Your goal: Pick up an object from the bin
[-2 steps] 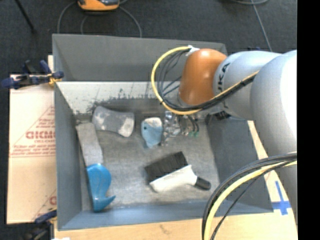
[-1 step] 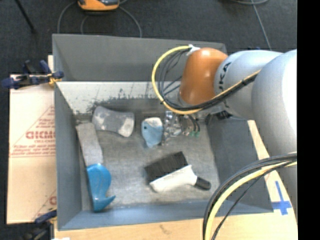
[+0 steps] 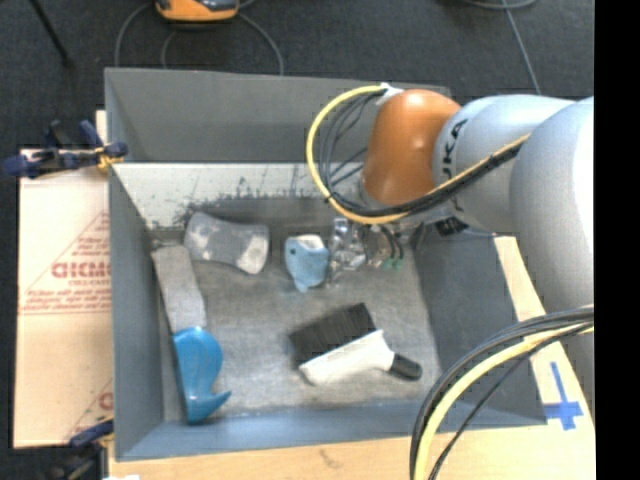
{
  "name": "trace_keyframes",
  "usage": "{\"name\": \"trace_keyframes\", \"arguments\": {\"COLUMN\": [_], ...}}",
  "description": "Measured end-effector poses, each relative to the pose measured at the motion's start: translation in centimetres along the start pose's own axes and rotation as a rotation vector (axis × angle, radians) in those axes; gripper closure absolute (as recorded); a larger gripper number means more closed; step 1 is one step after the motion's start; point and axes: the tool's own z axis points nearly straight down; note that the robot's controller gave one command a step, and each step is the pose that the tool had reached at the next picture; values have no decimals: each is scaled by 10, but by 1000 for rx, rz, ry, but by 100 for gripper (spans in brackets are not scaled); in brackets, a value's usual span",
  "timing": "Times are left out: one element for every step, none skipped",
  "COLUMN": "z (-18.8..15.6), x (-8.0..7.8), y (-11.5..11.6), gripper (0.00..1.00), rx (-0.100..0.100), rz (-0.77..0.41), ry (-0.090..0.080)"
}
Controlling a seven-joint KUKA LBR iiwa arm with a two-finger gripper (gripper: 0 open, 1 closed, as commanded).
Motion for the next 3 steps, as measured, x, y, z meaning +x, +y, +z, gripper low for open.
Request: {"name": "trace_keyframes", "arguments": {"z": [-11,-28,-39], "x": [0,0,-2], "y": [0,-1,-1], "gripper": [100,100,100], "rx": [0,0,0], "rz": [0,0,-1], "ry": [3,2,-3]}}
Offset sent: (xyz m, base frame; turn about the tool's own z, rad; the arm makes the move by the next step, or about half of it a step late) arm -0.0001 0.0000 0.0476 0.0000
